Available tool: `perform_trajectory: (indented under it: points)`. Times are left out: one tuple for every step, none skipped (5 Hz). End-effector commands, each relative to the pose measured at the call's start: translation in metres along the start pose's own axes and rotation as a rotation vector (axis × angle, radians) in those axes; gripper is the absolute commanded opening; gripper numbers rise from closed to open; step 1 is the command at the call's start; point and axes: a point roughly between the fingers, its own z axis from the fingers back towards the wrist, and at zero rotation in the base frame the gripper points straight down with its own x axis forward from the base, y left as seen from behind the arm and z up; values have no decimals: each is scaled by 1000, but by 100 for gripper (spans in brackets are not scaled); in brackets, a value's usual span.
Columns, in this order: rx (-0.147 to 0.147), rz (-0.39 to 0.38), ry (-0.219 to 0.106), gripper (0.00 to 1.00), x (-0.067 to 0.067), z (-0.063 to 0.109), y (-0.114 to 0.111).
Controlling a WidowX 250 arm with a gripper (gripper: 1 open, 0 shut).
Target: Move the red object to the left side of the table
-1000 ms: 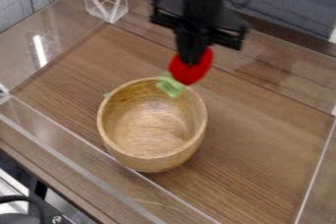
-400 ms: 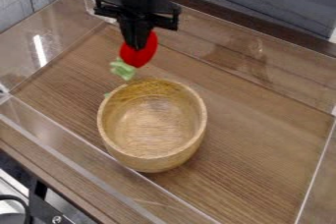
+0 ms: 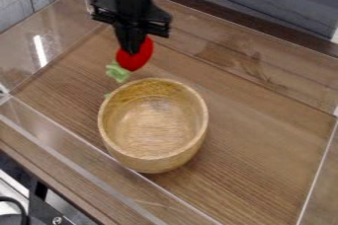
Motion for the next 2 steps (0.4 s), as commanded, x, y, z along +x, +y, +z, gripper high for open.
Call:
perform_trajectory:
  points:
    - [2, -3, -56, 0, 20, 2, 22]
    - [1, -24, -56, 0, 26, -5, 34]
